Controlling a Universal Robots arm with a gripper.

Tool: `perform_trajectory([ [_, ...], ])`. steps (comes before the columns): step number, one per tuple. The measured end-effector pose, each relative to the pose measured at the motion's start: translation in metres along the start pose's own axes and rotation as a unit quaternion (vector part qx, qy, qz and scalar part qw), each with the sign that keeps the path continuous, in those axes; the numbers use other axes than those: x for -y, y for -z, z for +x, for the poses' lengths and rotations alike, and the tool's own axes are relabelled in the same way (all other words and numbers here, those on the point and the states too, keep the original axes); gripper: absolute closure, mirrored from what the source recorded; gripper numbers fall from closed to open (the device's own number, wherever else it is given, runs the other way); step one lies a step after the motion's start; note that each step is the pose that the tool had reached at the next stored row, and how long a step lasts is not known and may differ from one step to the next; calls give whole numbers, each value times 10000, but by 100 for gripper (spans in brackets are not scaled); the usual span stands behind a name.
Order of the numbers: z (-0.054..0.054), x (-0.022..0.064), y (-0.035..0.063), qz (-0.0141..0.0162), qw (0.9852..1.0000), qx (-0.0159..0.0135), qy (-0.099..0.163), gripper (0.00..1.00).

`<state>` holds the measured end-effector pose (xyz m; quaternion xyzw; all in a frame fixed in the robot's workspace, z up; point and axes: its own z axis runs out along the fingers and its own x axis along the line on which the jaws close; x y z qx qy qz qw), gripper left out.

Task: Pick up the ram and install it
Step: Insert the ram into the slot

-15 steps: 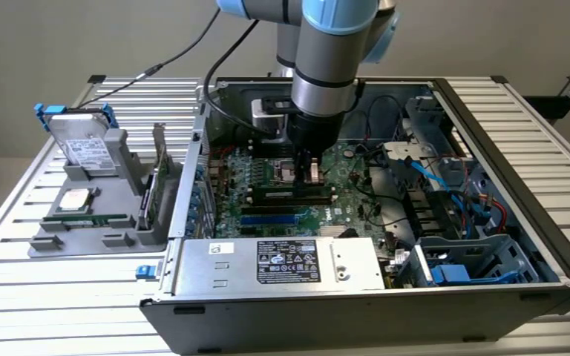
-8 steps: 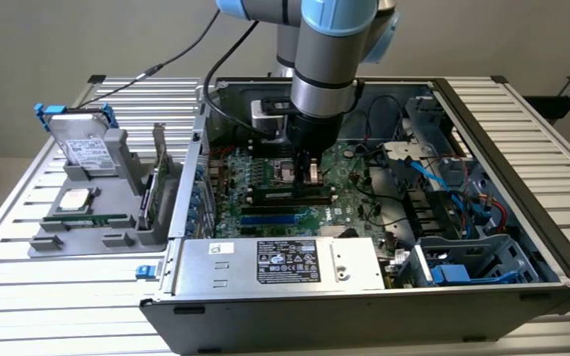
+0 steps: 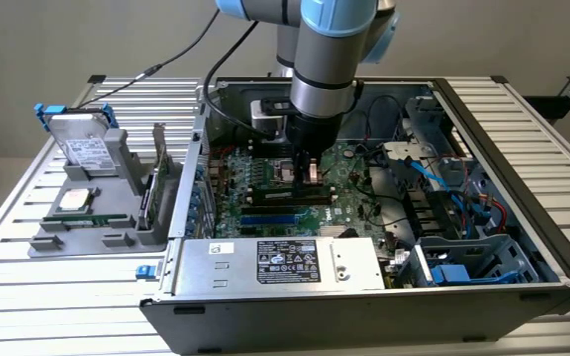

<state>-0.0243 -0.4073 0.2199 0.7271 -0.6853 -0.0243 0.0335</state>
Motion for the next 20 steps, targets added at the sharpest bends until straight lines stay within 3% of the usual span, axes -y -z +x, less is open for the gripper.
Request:
perform_trajectory([
  [3, -1, -11, 0, 1, 10000, 15, -3, 86],
  [12, -1, -29, -1, -1, 9999, 22, -99, 86],
  [20, -2, -31, -2, -3, 9999, -10, -156, 86],
])
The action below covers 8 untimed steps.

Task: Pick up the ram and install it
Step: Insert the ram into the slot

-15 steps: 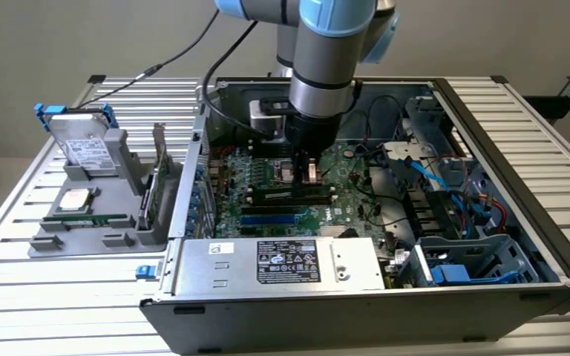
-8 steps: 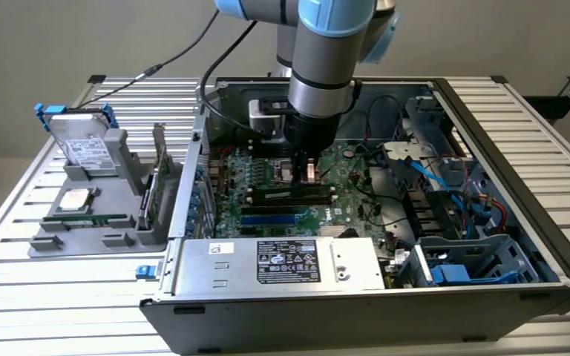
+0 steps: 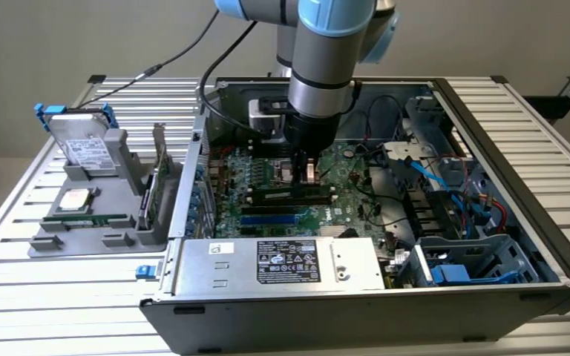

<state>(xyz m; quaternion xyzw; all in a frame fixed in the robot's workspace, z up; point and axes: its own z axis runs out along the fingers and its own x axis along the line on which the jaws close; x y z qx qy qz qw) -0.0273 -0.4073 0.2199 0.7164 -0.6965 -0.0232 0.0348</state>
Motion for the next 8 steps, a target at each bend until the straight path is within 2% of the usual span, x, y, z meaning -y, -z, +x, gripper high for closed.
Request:
perform_trajectory([
  [8, 0, 1, -9, -2, 10000, -66, -23, 86],
])
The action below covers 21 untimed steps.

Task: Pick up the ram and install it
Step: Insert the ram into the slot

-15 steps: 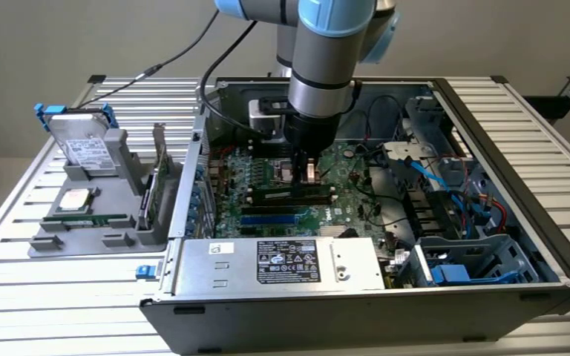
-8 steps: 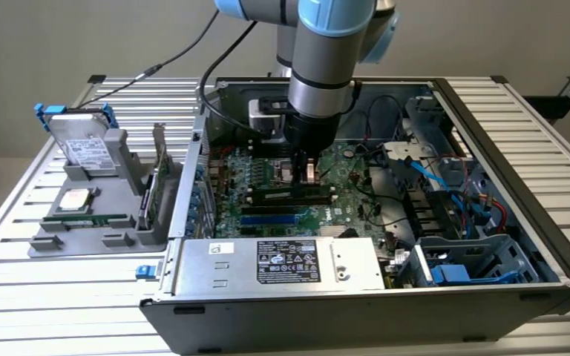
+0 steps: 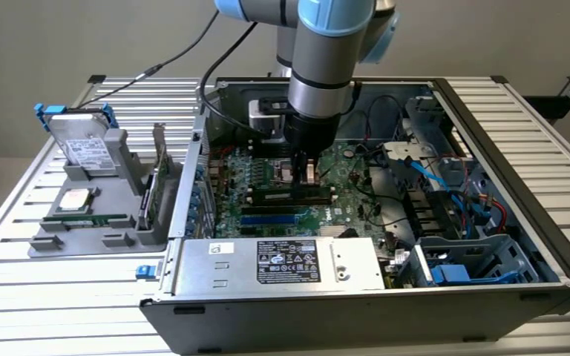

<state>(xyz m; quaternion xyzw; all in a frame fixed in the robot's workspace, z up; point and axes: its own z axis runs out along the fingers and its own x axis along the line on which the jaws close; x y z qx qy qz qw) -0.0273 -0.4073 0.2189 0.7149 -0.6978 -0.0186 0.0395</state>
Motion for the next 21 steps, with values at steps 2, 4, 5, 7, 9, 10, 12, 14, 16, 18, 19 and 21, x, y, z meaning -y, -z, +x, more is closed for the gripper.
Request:
perform_trajectory([
  [2, -1, 1, -10, 0, 10000, -8, -1, 86],
  [4, -1, 2, -19, 0, 10000, -17, -1, 86],
  [5, -1, 2, -23, -1, 10000, -18, -2, 86],
  [7, -1, 3, -32, -1, 10000, -20, -2, 86],
  [9, -1, 3, -38, -1, 10000, -21, -1, 86],
  [10, -1, 3, -39, -1, 10000, -21, -1, 86],
  [12, -1, 2, -39, -4, 10000, -21, -2, 86],
  [14, -1, 0, -40, -3, 10000, -21, -6, 78],
  [16, -1, 3, -40, -2, 10000, -20, -2, 72],
  [18, -1, 3, -40, -2, 10000, -20, -2, 66],
  [19, -1, 2, -32, -3, 10000, -20, -2, 60],
  [21, 0, -1, 14, -8, 10000, -20, -2, 55],
])
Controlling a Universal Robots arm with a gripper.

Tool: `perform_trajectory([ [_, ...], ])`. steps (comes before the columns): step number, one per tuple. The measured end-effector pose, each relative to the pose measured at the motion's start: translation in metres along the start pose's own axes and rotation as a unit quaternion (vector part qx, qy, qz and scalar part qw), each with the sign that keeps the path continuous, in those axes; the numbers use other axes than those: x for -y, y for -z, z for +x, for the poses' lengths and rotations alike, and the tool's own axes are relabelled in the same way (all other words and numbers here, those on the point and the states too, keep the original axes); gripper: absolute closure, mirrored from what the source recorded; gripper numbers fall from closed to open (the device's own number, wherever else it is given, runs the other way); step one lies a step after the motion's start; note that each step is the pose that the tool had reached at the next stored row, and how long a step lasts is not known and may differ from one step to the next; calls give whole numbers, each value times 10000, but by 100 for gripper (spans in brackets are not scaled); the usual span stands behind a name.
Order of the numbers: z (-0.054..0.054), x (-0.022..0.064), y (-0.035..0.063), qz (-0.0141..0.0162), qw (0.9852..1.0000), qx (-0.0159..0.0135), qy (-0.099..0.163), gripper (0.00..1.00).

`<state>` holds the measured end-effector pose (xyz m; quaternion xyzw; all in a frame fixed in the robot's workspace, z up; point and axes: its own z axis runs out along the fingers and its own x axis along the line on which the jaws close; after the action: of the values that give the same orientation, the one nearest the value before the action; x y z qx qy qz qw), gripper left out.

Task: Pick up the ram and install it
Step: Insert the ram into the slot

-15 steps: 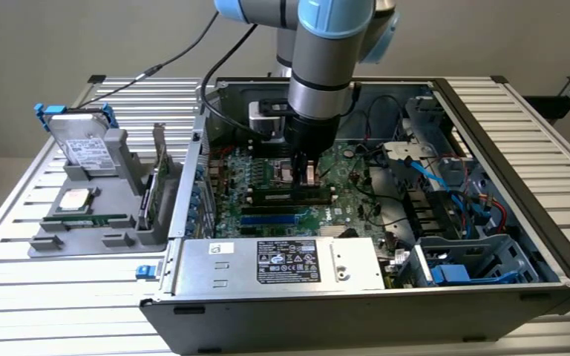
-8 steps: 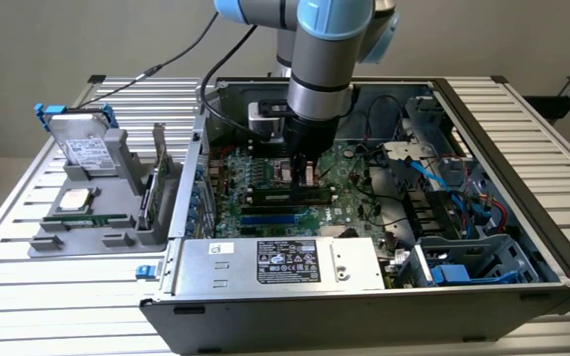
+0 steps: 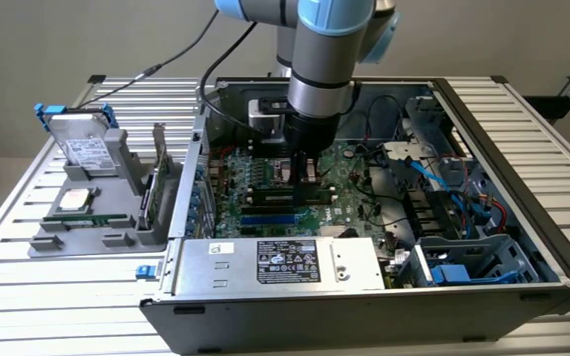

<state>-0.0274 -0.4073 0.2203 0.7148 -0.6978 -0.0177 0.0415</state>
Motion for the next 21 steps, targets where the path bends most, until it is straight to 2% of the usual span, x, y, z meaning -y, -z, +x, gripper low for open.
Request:
perform_trajectory([
  [1, 1, -2, 21, -2, 10000, -1, 0, 48],
  [2, 2, -4, 44, -6, 10000, 0, 0, 48],
  [3, 2, -5, 67, -12, 10000, 1, 1, 42],
  [11, 9, -24, 279, -85, 10000, 9, 3, 42],
  [19, 10, -25, 298, -87, 10000, 10, 4, 42],
  [20, 10, -25, 298, -87, 10000, 10, 4, 44],
  [21, 10, -25, 298, -87, 10000, 11, 4, 51],
])
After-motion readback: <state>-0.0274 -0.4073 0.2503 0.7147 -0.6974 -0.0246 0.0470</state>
